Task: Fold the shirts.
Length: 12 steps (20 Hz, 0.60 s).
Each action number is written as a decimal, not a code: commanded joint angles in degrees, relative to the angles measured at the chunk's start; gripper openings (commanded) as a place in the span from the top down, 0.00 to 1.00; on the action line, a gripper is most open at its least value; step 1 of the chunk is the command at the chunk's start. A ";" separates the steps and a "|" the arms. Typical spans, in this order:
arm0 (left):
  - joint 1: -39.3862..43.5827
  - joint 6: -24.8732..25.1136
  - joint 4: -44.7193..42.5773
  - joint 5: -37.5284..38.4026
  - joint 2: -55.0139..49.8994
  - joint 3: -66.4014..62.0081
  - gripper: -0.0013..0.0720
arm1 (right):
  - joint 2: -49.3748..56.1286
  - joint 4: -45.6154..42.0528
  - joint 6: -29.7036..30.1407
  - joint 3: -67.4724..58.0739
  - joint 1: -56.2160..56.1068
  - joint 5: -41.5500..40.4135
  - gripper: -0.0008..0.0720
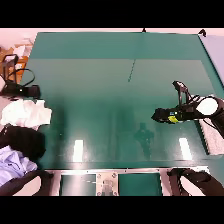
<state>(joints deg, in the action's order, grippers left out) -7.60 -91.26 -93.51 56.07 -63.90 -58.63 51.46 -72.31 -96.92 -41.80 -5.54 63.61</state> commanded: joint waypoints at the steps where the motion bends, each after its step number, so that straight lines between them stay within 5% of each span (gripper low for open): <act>1: -7.48 1.05 -5.03 3.93 -7.39 -0.33 0.00 | 0.33 0.31 0.02 0.02 -0.04 -0.22 0.47; 5: -8.09 6.25 -3.91 9.84 -16.28 2.14 0.05 | 0.33 0.33 0.00 0.00 -0.04 -0.22 0.47; 6: -8.09 6.21 -3.87 10.95 -17.38 2.10 0.36 | 0.33 0.33 0.00 0.00 -0.04 -0.20 0.48; 7: -8.09 6.27 -3.69 11.58 -17.44 2.01 0.82 | 0.33 0.33 0.00 0.00 -0.04 -0.20 0.49; 8: -7.78 6.54 -3.82 12.39 -17.25 1.03 0.95 | 0.33 0.33 0.02 0.00 -0.04 -0.20 0.48; 12: -7.52 6.88 0.13 19.26 -15.56 -12.72 0.95 | 0.33 0.33 0.00 0.00 0.00 -0.22 0.63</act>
<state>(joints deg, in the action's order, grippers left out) -15.25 -84.99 -96.20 70.54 -79.90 -63.79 51.77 -71.99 -96.92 -41.80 -5.54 63.40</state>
